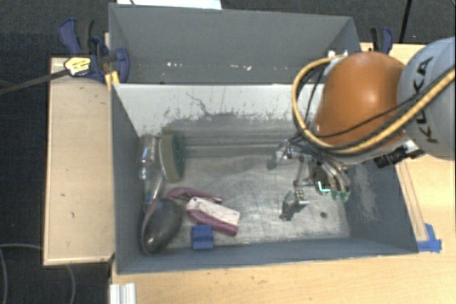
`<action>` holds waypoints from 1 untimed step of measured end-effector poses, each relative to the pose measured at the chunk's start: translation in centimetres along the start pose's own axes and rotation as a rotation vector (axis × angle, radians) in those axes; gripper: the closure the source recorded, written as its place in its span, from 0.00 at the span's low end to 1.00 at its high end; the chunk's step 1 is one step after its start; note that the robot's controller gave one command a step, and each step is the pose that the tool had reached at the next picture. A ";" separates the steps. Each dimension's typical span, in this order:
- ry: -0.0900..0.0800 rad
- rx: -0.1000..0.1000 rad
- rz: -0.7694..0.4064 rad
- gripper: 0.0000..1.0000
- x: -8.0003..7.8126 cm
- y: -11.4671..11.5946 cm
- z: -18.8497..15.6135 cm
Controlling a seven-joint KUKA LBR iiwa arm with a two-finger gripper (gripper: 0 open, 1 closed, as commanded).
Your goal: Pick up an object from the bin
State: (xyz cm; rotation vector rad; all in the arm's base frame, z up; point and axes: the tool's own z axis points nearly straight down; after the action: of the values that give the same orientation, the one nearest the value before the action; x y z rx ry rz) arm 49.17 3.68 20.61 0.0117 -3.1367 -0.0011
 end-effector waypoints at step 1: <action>-0.010 -0.003 -0.035 0.00 -0.7 10.3 13.7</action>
Offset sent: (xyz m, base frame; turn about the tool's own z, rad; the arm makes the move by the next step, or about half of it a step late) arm 0.0051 0.0995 -0.1361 -0.0300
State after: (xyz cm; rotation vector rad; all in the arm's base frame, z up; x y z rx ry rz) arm 49.77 14.00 6.92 0.0663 -3.1459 -0.0063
